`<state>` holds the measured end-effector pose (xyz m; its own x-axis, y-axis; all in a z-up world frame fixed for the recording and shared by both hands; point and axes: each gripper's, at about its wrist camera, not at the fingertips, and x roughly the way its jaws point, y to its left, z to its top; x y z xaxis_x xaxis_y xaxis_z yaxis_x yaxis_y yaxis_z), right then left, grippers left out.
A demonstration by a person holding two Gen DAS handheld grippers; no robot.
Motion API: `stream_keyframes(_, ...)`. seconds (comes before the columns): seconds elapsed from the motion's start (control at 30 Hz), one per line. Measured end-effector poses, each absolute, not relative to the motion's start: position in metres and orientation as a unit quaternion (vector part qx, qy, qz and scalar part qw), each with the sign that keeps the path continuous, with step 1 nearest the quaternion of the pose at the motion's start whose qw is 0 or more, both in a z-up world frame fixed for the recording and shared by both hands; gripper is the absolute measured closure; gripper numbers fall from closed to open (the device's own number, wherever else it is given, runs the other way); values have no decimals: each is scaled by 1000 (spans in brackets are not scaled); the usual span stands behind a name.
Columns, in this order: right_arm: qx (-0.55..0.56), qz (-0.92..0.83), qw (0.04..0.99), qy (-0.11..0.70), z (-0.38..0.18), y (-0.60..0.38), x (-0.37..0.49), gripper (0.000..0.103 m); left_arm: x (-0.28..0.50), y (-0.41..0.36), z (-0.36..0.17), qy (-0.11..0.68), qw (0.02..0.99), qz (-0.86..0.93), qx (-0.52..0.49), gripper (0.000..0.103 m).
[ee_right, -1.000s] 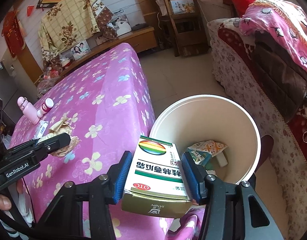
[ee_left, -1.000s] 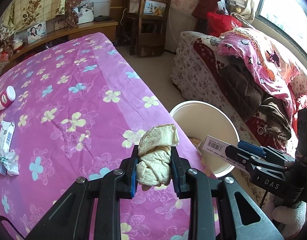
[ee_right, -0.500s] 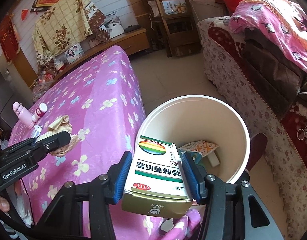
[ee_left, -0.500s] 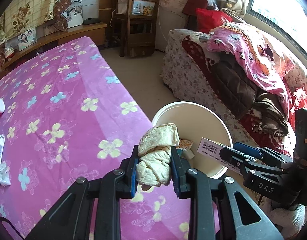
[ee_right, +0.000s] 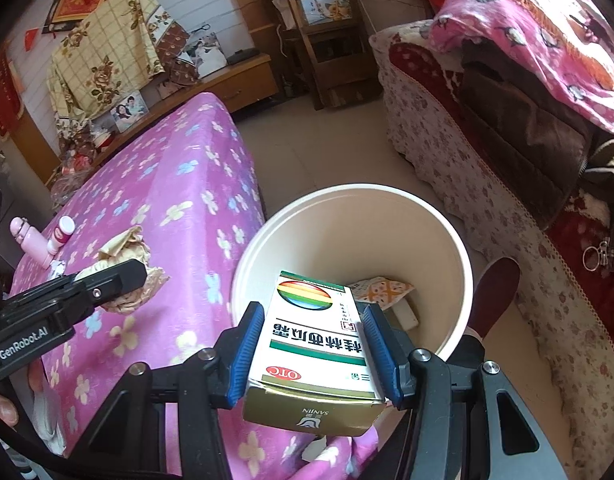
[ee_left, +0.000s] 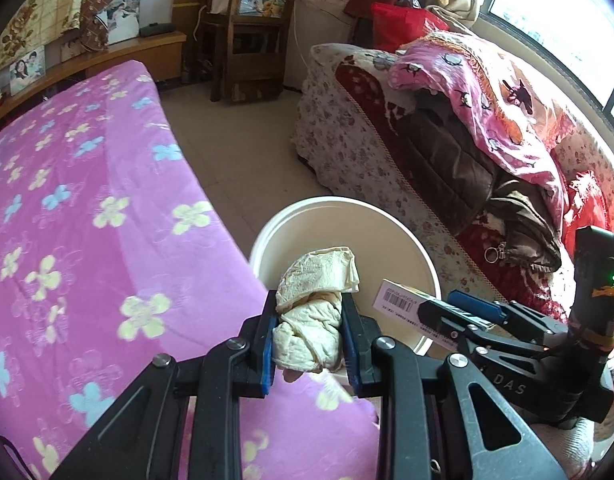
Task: Collect trash
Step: 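Carry the beige paper and medicine box over the white bin with both grippers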
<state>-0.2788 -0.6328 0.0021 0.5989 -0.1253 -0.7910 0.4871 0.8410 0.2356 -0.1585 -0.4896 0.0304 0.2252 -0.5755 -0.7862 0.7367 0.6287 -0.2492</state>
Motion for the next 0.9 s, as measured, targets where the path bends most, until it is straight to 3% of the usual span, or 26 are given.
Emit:
stream_keyframes(0.7,251,-198,841,437,-44,-664,-271,48,-157,-523,4,472,763,-431,99,73)
stream_keyframes(0.9,255,-199,839,438,-49,-666,-268,48,-156,-524,4,470,764,-429,105,67)
